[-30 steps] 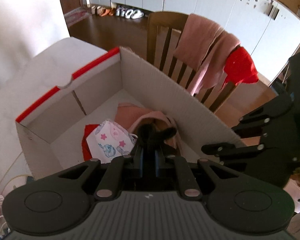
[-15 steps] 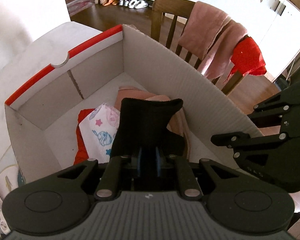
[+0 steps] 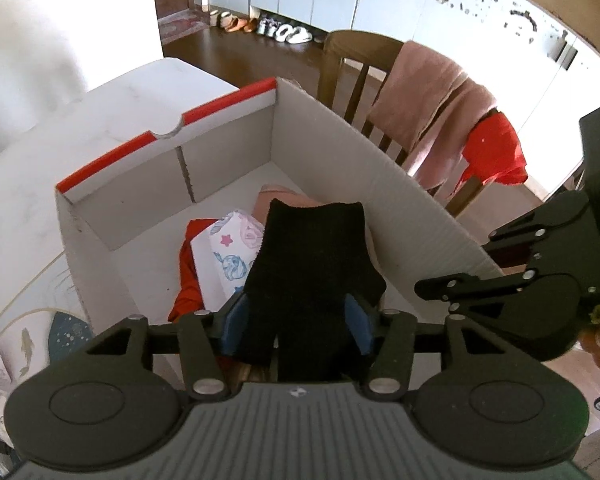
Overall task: Organize objects
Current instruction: 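Open the left gripper to release the glove onto the towel, then move the left gripper back to the white charging cable on the table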
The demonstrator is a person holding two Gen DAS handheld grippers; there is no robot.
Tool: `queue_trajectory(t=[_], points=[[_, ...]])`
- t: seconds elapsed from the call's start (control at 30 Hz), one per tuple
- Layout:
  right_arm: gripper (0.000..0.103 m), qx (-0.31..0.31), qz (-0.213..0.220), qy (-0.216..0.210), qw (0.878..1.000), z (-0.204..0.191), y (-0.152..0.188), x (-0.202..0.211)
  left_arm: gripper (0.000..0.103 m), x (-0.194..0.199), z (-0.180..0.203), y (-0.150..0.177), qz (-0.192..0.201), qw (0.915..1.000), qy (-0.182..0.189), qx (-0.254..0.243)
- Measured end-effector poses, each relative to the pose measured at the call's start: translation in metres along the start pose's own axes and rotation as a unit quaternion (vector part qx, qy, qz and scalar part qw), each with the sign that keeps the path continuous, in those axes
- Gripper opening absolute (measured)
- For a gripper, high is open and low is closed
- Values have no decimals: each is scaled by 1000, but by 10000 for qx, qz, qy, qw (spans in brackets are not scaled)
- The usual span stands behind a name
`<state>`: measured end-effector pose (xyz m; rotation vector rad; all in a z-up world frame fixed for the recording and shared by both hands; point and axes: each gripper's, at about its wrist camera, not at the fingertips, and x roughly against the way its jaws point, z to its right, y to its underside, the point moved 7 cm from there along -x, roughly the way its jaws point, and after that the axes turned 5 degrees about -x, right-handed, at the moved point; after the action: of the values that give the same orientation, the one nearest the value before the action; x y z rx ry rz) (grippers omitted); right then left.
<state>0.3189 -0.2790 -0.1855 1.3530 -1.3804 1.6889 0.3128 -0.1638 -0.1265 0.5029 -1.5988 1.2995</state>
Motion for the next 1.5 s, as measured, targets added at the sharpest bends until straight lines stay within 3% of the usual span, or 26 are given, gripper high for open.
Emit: queue_trajectory(t=[0.3, 0.43, 0.6, 1.1, 1.23, 1.5], points=[[3, 22, -18, 50, 10000, -2, -1, -1, 57, 35, -9, 4, 366, 9990, -3, 263], [3, 48, -13, 78, 10000, -3, -1, -1, 65, 50, -16, 10, 484, 9980, -37, 410], [3, 51, -24, 113, 9999, -4, -1, 1, 65, 71, -28, 19, 642, 9961, -116, 600], [4, 63, -90, 232, 9997, -1, -3, 6, 69, 116, -74, 74, 896, 9864, -535, 1269], [8, -11, -80, 220, 9997, 1, -4, 9, 80, 125, -93, 96, 925, 9810, -711, 1548], [10, -104, -56, 215, 9997, 4, -5, 12, 87, 134, -144, 140, 900, 9645, -1093, 2228]])
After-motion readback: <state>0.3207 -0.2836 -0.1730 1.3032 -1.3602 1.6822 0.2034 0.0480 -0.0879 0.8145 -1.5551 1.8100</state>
